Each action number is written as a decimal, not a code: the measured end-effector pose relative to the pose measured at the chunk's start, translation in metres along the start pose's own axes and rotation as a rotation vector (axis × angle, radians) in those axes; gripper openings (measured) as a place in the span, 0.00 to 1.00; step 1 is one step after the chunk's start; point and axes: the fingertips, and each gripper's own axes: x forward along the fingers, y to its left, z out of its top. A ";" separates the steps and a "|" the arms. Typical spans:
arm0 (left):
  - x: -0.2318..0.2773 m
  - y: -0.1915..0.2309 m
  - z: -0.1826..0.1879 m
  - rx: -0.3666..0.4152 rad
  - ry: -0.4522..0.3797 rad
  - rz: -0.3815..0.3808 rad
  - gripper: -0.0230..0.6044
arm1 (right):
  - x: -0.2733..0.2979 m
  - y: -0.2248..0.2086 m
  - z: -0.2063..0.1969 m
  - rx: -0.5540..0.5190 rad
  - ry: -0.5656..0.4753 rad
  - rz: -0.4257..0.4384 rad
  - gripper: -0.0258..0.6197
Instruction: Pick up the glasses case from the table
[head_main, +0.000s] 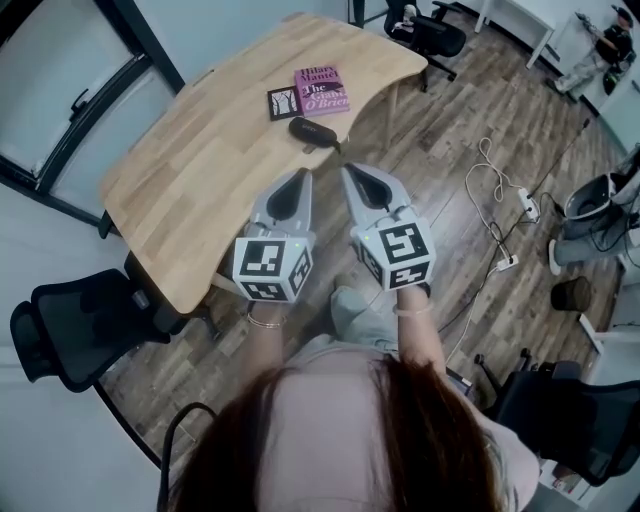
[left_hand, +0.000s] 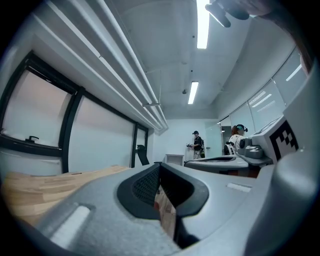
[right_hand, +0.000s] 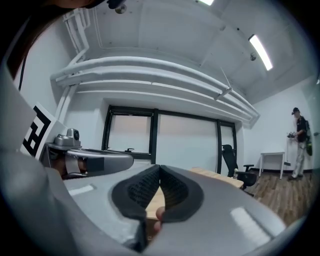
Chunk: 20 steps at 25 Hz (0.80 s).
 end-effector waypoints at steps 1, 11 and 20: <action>0.005 0.004 0.000 0.001 -0.001 0.002 0.05 | 0.005 -0.003 -0.002 -0.001 0.006 0.000 0.04; 0.066 0.038 -0.002 0.011 0.012 0.015 0.05 | 0.066 -0.034 -0.016 -0.015 0.057 0.035 0.04; 0.118 0.056 0.000 0.017 0.018 0.031 0.05 | 0.110 -0.065 -0.024 -0.022 0.086 0.074 0.05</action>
